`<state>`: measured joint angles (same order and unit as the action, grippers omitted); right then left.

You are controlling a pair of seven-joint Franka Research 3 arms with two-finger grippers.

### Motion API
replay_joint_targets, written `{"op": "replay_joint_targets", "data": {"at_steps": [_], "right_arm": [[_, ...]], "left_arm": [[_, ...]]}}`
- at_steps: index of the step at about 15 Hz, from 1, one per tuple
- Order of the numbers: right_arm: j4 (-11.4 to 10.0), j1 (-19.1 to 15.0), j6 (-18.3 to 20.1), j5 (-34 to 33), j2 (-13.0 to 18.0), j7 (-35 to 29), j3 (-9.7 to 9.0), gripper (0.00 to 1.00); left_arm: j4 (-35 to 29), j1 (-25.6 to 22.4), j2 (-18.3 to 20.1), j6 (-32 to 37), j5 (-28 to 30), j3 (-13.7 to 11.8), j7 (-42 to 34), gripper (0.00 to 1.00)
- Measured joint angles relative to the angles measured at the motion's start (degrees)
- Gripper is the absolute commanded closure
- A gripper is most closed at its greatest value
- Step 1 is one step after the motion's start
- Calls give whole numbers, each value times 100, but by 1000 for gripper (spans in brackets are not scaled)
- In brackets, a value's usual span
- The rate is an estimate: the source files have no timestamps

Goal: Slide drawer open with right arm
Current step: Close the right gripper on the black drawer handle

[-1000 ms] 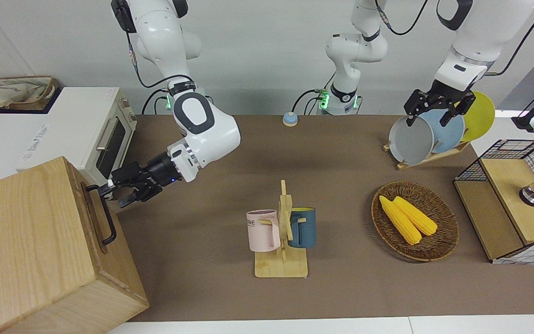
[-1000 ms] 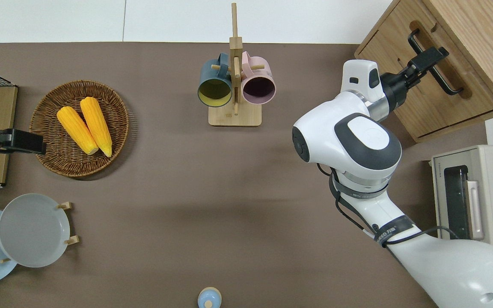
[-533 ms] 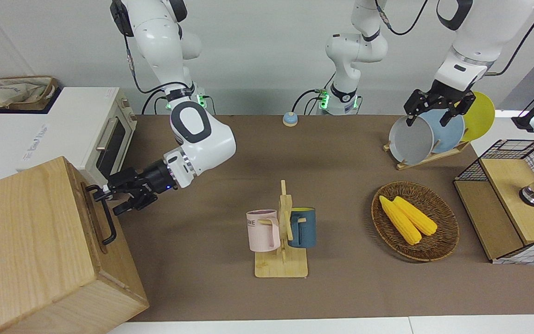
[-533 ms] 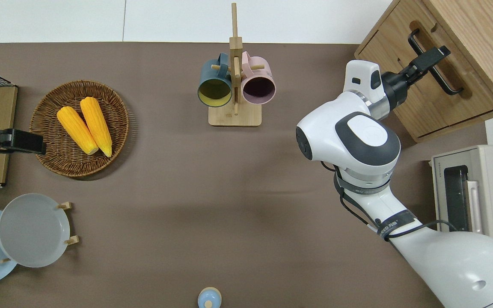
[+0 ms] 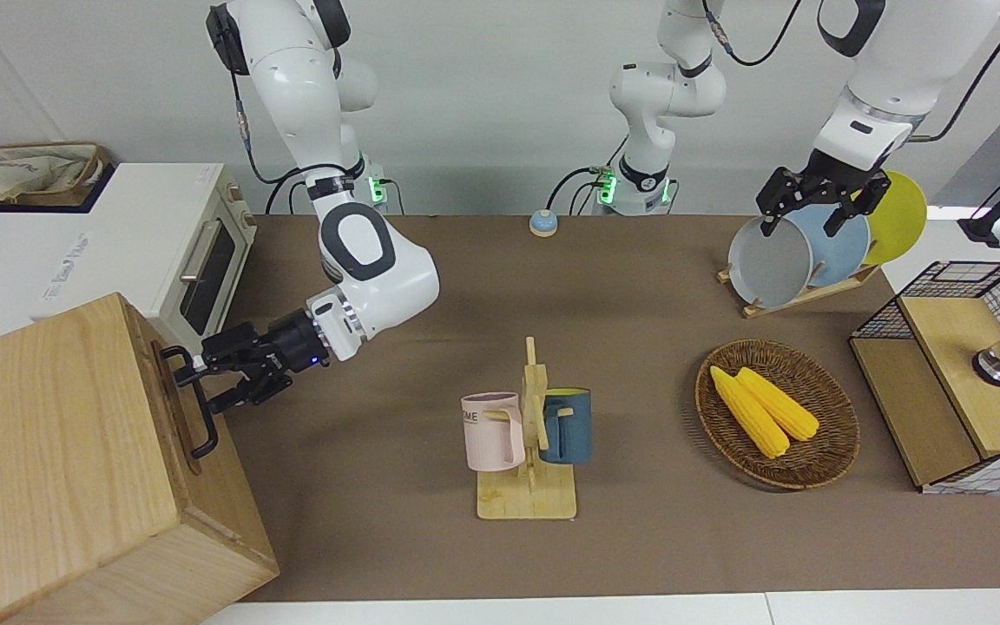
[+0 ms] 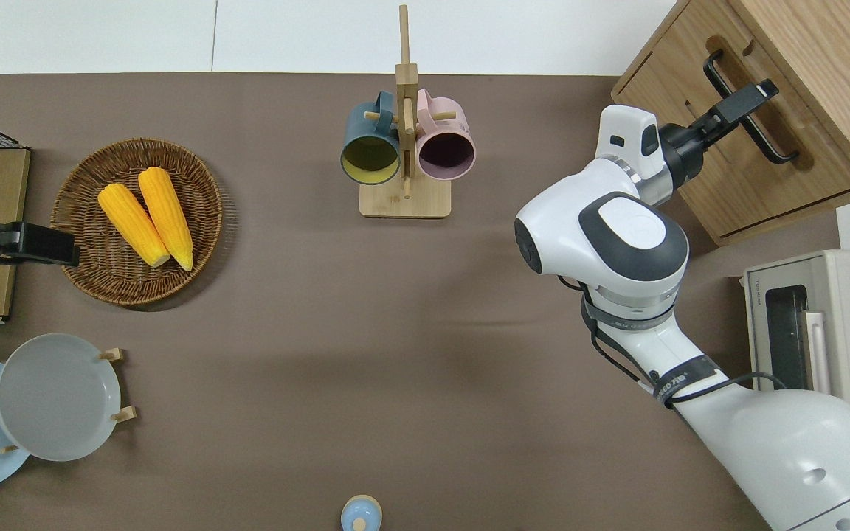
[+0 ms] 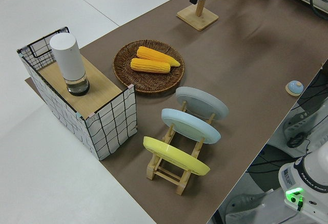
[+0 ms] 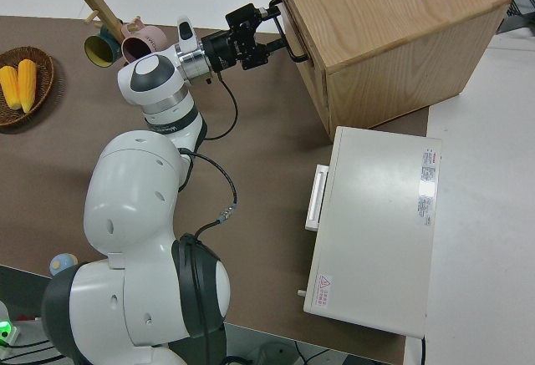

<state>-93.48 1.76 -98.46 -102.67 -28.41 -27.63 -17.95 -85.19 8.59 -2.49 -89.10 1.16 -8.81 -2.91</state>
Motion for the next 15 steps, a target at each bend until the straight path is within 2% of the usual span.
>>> {"op": "replay_joint_targets", "data": {"at_steps": [3, 4, 8, 12, 13, 15], "right_arm": [[0, 0, 0, -115, -5, -12, 5, 107], [1, 0, 0, -125, -5, -16, 7, 167], [1, 0, 0, -144, -6, -28, 13, 608], [-8, -5, -14, -150, -49, -32, 24, 962], [-9, -6, -14, -149, -75, -32, 24, 996], [-3, -6, -2, -156, -96, -156, 22, 1000]], "left_arm": [[0, 0, 0, 0, 0, 0, 0, 2], [0, 0, 0, 0, 0, 0, 0, 5], [0, 0, 0, 0, 0, 0, 0, 2], [0, 0, 0, 0, 0, 0, 0, 5], [0, 0, 0, 0, 0, 0, 0, 5], [0, 0, 0, 0, 0, 0, 0, 5]]}}
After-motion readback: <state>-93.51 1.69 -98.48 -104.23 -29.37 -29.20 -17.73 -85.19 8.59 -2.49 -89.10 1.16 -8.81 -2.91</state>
